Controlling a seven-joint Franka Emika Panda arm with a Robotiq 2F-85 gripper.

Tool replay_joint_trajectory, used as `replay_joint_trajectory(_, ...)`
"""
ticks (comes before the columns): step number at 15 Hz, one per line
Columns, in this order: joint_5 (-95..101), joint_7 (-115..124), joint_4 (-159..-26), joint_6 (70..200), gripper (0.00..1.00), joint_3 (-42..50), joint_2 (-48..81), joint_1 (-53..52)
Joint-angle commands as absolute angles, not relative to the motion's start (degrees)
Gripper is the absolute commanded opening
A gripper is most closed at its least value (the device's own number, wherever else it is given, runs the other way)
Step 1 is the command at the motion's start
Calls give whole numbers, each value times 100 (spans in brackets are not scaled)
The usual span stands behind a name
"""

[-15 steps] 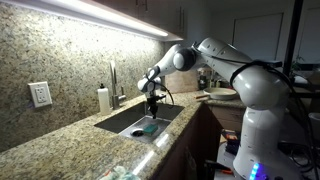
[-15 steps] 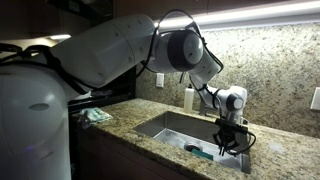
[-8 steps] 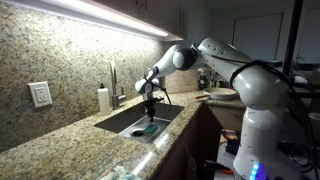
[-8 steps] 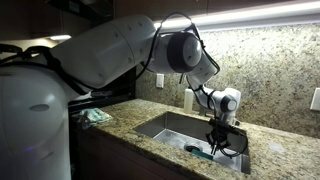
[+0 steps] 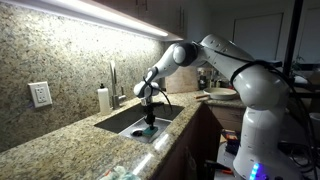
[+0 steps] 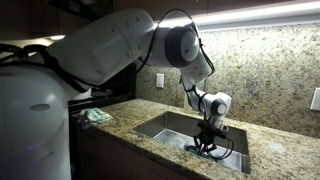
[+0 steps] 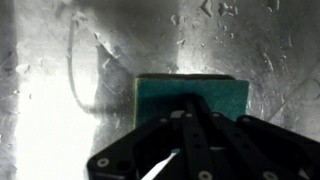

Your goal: Use the sponge to scrub inside the sink

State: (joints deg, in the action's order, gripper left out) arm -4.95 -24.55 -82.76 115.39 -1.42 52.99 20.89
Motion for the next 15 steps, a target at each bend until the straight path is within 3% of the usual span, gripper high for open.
replay_joint_trajectory(1, -660, -2582, -8970, 11658, 9, -192, 4811, 2098)
replay_joint_trajectory(15, -527, -2441, -9724, 13111, 9, -182, 4622, 1789)
